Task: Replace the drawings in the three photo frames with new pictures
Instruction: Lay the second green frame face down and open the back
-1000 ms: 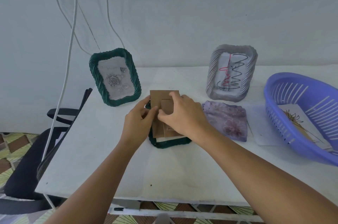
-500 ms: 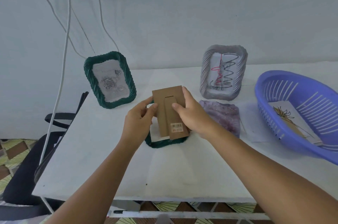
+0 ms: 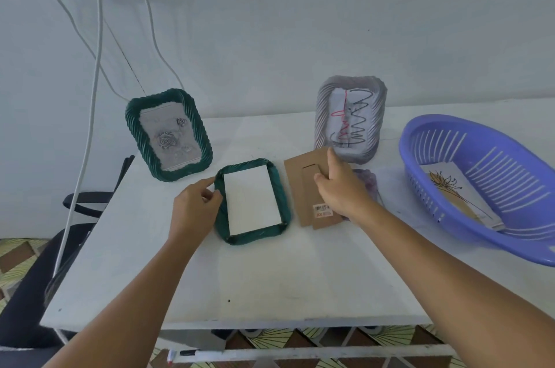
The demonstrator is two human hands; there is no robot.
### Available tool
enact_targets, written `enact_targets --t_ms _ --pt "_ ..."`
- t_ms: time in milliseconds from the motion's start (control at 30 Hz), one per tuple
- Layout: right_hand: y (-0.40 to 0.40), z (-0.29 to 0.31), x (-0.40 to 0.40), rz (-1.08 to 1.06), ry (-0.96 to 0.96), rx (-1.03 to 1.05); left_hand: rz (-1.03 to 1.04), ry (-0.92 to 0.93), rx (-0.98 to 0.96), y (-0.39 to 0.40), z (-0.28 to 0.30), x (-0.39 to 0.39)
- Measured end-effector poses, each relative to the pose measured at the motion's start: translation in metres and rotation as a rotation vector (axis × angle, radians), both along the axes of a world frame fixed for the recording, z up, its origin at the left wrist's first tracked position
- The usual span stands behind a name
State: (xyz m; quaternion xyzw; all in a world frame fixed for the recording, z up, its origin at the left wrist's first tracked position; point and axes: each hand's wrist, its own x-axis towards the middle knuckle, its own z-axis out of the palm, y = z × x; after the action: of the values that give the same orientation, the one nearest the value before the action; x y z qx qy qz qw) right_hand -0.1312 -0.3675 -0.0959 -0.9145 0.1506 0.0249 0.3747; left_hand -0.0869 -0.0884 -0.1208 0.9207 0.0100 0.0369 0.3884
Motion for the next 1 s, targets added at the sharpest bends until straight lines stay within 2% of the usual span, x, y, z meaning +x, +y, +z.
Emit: enact_targets --t_ms 400,567,700,833,1000 --pt "0.014 -0.014 -0.003 -0.019 0.109 -0.18 0.013 -0.076 0.014 0.006 -0.012 -0.004" --pt "0.024 -0.009 -0.009 -0.044 -0.111 -0.271 0.021 -0.084 -0.011 0.007 -0.015 -0.003" --pt "0.042 -0.003 0.0 0.039 -0.236 -0.235 0.025 -0.089 -0.021 0.007 -0.016 -0.003" --pt "0.059 -0.001 0.007 0.145 -0.143 -0.231 0.021 -0.087 -0.032 0.008 -0.017 -0.003" --pt "0.066 -0.007 0.01 0.166 -0.073 -0.269 0.011 -0.09 -0.033 0.009 -0.018 -0.002"
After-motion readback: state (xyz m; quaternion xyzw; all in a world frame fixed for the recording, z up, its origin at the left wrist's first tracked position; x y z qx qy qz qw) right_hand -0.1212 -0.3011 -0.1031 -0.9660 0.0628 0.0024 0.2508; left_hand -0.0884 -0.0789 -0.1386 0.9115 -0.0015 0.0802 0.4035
